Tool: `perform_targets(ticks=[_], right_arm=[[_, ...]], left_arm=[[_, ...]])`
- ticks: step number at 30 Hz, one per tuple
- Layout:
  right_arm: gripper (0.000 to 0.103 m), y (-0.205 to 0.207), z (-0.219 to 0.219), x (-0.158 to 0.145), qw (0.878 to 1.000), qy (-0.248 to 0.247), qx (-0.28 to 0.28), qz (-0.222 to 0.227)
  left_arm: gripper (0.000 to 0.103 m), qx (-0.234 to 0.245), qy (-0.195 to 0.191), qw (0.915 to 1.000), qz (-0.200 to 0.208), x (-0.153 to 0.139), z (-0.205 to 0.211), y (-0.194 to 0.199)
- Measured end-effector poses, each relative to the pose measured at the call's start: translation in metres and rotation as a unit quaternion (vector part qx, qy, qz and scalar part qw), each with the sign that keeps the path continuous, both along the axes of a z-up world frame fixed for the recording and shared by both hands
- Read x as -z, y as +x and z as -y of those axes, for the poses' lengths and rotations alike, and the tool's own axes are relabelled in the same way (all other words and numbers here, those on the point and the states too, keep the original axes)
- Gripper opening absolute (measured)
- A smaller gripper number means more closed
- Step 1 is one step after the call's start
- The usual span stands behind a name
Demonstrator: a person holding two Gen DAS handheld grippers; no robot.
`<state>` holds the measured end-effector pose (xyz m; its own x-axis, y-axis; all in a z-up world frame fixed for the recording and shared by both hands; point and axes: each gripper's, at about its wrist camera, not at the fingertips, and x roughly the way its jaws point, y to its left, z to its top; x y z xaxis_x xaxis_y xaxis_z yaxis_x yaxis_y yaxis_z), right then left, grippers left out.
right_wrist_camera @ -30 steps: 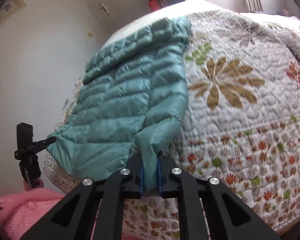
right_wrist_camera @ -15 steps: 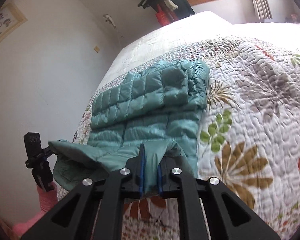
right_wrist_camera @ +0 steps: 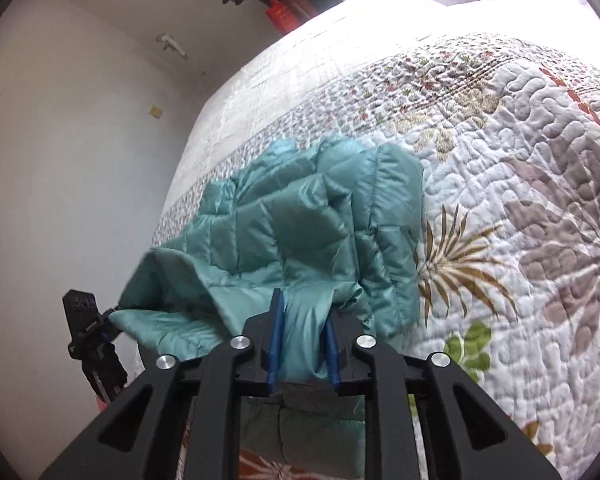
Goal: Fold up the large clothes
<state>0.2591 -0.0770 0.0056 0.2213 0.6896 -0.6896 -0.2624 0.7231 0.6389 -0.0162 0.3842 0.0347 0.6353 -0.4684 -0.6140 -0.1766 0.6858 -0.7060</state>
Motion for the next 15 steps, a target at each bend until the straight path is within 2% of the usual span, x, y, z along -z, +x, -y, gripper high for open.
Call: perform_targets(ticks=[2, 5, 6, 9, 12, 14, 15], right_arm=[[0.024, 0.005, 0.001, 0.001, 1.0, 0.017, 0.006, 0.005], [0.031, 0.009, 0.007, 0.003, 0.999, 0.037, 0.017, 0.014], [0.038, 0.011, 0.011, 0.004, 0.999, 0.043, 0.024, 0.015], [0.058, 0.01, 0.026, 0.002, 0.997, 0.035, 0.059, 0.038], [0.059, 0.007, 0.037, -0.001, 0.995, 0.036, 0.071, 0.053], [0.059, 0.006, 0.036, -0.003, 0.996, 0.034, 0.061, 0.062], [0.063, 0.005, 0.034, -0.004, 0.996, 0.027, 0.055, 0.068]], left_arm=[[0.032, -0.013, -0.016, 0.9998, 0.008, 0.001, -0.008, 0.001], [0.048, -0.043, -0.032, 0.9982, 0.028, -0.001, -0.021, -0.007], [0.052, -0.055, -0.028, 0.9975, 0.035, -0.005, -0.025, -0.012], [0.054, -0.071, 0.0, 0.9963, 0.048, -0.014, -0.029, -0.024], [0.063, -0.067, 0.036, 0.995, 0.064, -0.023, -0.022, -0.029], [0.071, -0.06, 0.075, 0.9933, 0.064, -0.027, -0.013, -0.028], [0.074, -0.059, 0.102, 0.991, 0.063, -0.028, -0.006, -0.026]])
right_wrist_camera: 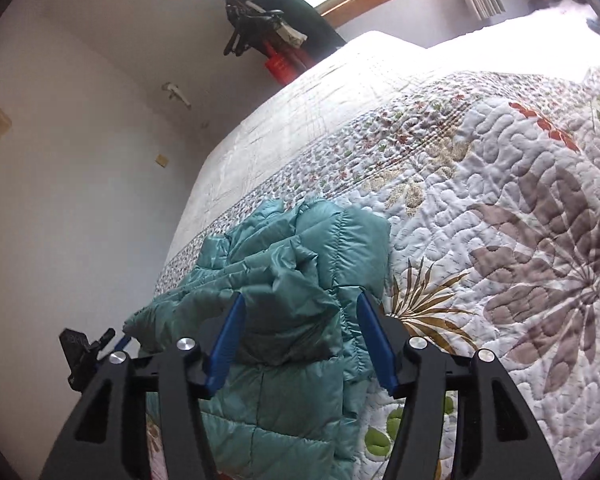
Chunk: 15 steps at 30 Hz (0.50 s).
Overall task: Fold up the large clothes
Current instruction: 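Lift the hem and fold it toward the collar with both grippers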
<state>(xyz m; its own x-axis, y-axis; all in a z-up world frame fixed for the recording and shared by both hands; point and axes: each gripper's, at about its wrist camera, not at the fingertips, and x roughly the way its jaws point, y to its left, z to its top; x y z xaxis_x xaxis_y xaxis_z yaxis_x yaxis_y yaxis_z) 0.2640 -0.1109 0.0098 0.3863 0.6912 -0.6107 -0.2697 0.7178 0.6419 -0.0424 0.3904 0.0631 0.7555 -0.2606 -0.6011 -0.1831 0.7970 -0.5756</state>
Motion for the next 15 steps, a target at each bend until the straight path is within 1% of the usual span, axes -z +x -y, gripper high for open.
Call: perform_targets(ticks=[1, 2, 3, 4, 5, 8, 12, 14, 15], right_arm=[[0.071, -0.002, -0.003, -0.002, 1.0, -0.01, -0.007, 0.008], [0.077, -0.003, -0.01, -0.003, 0.999, -0.023, -0.017, 0.018], [0.085, -0.005, -0.015, -0.005, 0.999, -0.033, -0.026, 0.029], [0.09, -0.007, -0.021, -0.006, 0.998, -0.044, -0.032, 0.04], [0.091, -0.008, -0.027, -0.006, 0.997, -0.056, -0.034, 0.049], [0.091, -0.007, -0.043, -0.002, 0.994, -0.082, -0.044, 0.062], [0.091, -0.006, -0.059, 0.009, 0.99, -0.108, -0.061, 0.068], [0.083, -0.004, -0.067, 0.012, 0.986, -0.131, -0.065, 0.08], [0.068, -0.003, -0.071, 0.014, 0.984, -0.142, -0.066, 0.086]], left_arm=[[0.076, 0.0, 0.021, 0.9998, 0.0, -0.001, 0.005, 0.0], [0.08, 0.002, 0.039, 0.9992, 0.002, 0.0, 0.007, 0.001], [0.083, 0.004, 0.054, 0.9985, 0.004, -0.001, 0.008, 0.001], [0.085, 0.007, 0.074, 0.9972, 0.004, -0.001, 0.013, 0.002], [0.086, 0.01, 0.091, 0.9958, 0.004, -0.001, 0.017, 0.004], [0.086, 0.027, 0.132, 0.9909, -0.001, 0.003, 0.03, 0.011], [0.088, 0.045, 0.16, 0.986, -0.007, 0.01, 0.042, 0.024], [0.088, 0.051, 0.182, 0.9819, -0.017, 0.013, 0.049, 0.032], [0.088, 0.05, 0.19, 0.9803, -0.018, 0.014, 0.052, 0.034]])
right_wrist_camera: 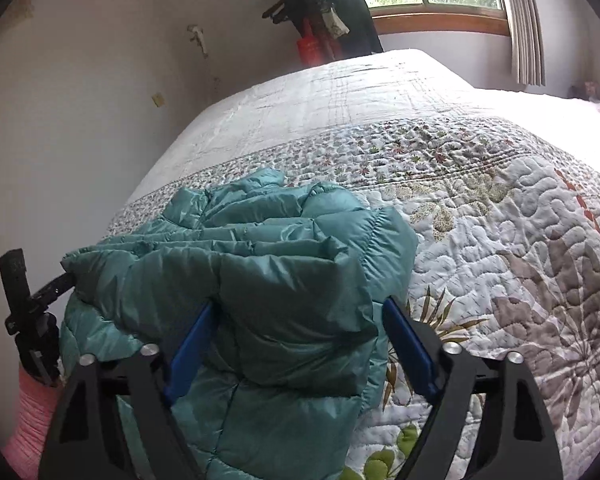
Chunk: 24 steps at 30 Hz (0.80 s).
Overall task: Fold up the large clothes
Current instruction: 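Lift the hem and fold it toward the collar with both grippers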
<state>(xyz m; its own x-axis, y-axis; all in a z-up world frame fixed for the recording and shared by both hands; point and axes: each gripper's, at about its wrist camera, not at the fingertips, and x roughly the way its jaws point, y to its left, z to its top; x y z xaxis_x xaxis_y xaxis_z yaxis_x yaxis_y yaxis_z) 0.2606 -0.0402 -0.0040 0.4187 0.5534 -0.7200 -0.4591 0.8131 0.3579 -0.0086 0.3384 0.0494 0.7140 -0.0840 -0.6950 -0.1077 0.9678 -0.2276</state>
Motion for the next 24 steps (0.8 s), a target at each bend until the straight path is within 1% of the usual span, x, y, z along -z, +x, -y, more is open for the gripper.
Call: perform_targets(ticks=[1, 2, 3, 4, 6, 7, 9, 11, 12, 14, 15, 16, 18, 20, 22, 24], right_arm=[[0.052, 0.0, -0.003, 0.002, 1.0, -0.009, -0.002, 0.0], [0.044, 0.001, -0.004, 0.005, 1.0, -0.011, -0.006, -0.006], [0.033, 0.0, -0.005, 0.007, 1.0, -0.005, -0.011, -0.011], [0.027, -0.002, -0.004, 0.006, 1.0, 0.004, -0.015, -0.01], [0.02, -0.006, 0.0, -0.001, 1.0, 0.01, -0.013, 0.003], [0.018, -0.009, 0.004, -0.005, 1.0, 0.017, -0.013, 0.007], [0.016, -0.016, 0.008, -0.012, 1.0, 0.022, -0.019, 0.006], [0.016, -0.026, 0.009, -0.016, 1.0, 0.007, -0.024, 0.003], [0.016, -0.031, 0.01, -0.017, 1.0, 0.0, -0.028, -0.001], [0.016, -0.041, 0.01, -0.018, 0.999, -0.016, -0.037, -0.004], [0.016, -0.044, 0.01, -0.02, 0.999, -0.022, -0.038, -0.003], [0.015, -0.046, 0.01, -0.023, 0.999, -0.022, -0.036, -0.004], [0.014, -0.046, 0.011, -0.035, 0.999, -0.006, -0.033, -0.003], [0.013, -0.043, 0.013, -0.054, 1.0, 0.011, -0.024, 0.01], [0.013, -0.036, 0.011, -0.073, 0.999, 0.02, -0.013, 0.024], [0.013, -0.02, 0.006, -0.094, 0.999, 0.025, 0.003, 0.034]], left_arm=[[0.087, -0.002, 0.007, 1.0, 0.002, 0.0, 0.002, 0.002], [0.078, -0.005, 0.014, 0.9999, 0.004, -0.001, 0.004, 0.003], [0.064, -0.007, 0.019, 0.9998, 0.005, -0.003, 0.005, 0.004], [0.057, -0.005, 0.02, 0.9998, 0.006, -0.004, 0.008, 0.004], [0.033, 0.0, 0.027, 0.9996, 0.011, -0.007, 0.015, 0.002], [0.029, 0.002, 0.035, 0.9993, 0.016, -0.009, 0.019, -0.002], [0.019, 0.015, 0.041, 0.9989, 0.02, -0.013, 0.028, -0.012], [0.017, 0.029, 0.046, 0.9983, 0.021, -0.016, 0.036, -0.024], [0.016, 0.035, 0.054, 0.9978, 0.019, -0.016, 0.04, -0.031], [0.013, 0.042, 0.083, 0.9956, 0.013, -0.014, 0.048, -0.042], [0.012, 0.04, 0.087, 0.9953, 0.014, -0.015, 0.049, -0.045], [0.011, 0.035, 0.081, 0.996, 0.015, -0.019, 0.048, -0.046], [0.009, 0.022, 0.066, 0.9972, 0.025, -0.03, 0.046, -0.046], [0.009, 0.003, 0.063, 0.9964, 0.057, -0.052, 0.042, -0.044], [0.008, -0.013, 0.064, 0.9948, 0.078, -0.072, 0.039, -0.035], [0.008, -0.027, 0.057, 0.9941, 0.088, -0.088, 0.035, -0.021]])
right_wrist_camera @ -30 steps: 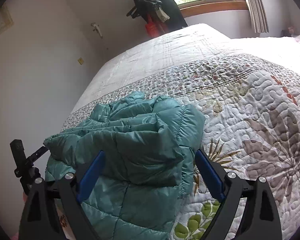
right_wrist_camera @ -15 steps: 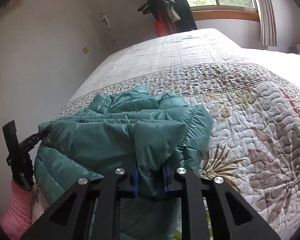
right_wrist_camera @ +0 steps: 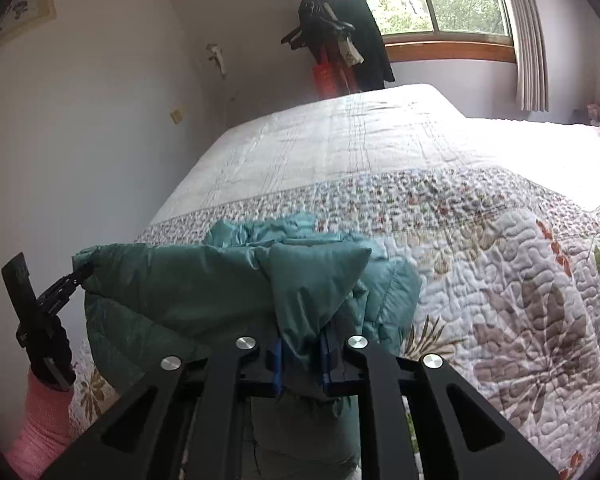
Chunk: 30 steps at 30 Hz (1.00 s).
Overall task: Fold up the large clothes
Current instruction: 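Lift the hem and fold it toward the collar with both grippers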
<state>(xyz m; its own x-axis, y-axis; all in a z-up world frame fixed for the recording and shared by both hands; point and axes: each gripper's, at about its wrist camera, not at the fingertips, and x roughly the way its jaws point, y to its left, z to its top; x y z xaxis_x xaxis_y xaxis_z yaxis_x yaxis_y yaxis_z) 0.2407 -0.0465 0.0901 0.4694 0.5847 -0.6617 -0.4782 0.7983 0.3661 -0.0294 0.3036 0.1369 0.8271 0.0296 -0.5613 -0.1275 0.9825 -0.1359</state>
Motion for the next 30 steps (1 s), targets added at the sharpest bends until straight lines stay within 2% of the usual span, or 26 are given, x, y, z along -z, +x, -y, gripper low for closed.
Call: perform_targets(ticks=[5, 10, 16, 18, 20, 22, 26, 30], right_arm=[[0.013, 0.051, -0.019, -0.028, 1.0, -0.005, 0.028, 0.012], [0.013, 0.103, -0.038, -0.019, 0.998, 0.0, 0.053, -0.015], [0.013, 0.149, -0.06, 0.037, 0.995, -0.016, 0.074, -0.072], [0.013, 0.16, -0.064, 0.062, 0.992, -0.029, 0.081, -0.095], [0.013, 0.167, -0.066, 0.084, 0.989, -0.042, 0.086, -0.114], [0.015, 0.173, -0.067, 0.103, 0.986, -0.048, 0.089, -0.13], [0.021, 0.179, -0.067, 0.134, 0.981, -0.047, 0.095, -0.16], [0.026, 0.174, -0.063, 0.134, 0.982, -0.04, 0.097, -0.159]], left_arm=[[0.008, -0.024, 0.0, 0.9997, 0.01, -0.025, -0.013, 0.055], [0.009, -0.044, -0.002, 0.9986, -0.028, -0.01, -0.028, 0.11], [0.013, -0.07, -0.015, 0.9899, -0.122, 0.054, -0.05, 0.16], [0.02, -0.084, -0.024, 0.9823, -0.165, 0.08, -0.058, 0.173], [0.021, -0.091, -0.041, 0.976, -0.194, 0.101, -0.066, 0.179], [0.026, -0.102, -0.059, 0.9672, -0.225, 0.121, -0.075, 0.183], [0.032, -0.115, -0.088, 0.9625, -0.229, 0.137, -0.084, 0.181], [0.037, -0.127, -0.089, 0.9626, -0.222, 0.13, -0.088, 0.173]])
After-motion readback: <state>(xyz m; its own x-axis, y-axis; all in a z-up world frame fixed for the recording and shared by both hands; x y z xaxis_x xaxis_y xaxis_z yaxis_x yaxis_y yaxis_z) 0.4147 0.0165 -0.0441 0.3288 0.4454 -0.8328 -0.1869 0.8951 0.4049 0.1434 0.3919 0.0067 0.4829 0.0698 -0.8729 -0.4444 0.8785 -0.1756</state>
